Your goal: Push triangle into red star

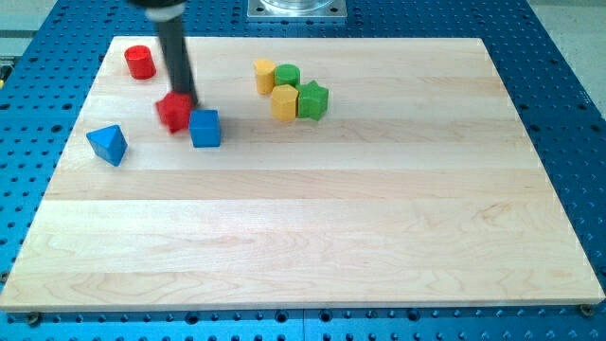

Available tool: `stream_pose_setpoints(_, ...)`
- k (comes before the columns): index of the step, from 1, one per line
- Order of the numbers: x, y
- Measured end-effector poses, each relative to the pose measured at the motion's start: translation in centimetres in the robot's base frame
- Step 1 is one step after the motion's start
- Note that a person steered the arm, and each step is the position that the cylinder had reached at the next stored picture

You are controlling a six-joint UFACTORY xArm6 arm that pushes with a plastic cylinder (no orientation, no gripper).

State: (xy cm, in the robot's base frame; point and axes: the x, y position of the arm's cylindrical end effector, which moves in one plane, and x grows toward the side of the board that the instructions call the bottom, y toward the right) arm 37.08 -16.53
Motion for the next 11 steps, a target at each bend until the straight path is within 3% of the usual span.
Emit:
stream_pose_setpoints(3, -1.4, -9.1)
stream_pose_setpoints(4, 2.7, -10.1)
stream_pose_setpoints(5, 7.2, -7.6)
stream_pose_setpoints(6, 5.5, -3.3)
stream_pose_setpoints(7, 9.8, -8.1)
stream_pose_setpoints(8, 11.9, -8.4)
stream_pose_setpoints(9, 12.0, -2.7)
stream_pose_setpoints(10, 8.9, -1.1)
stream_pose_setpoints(11, 12.6, -3.8)
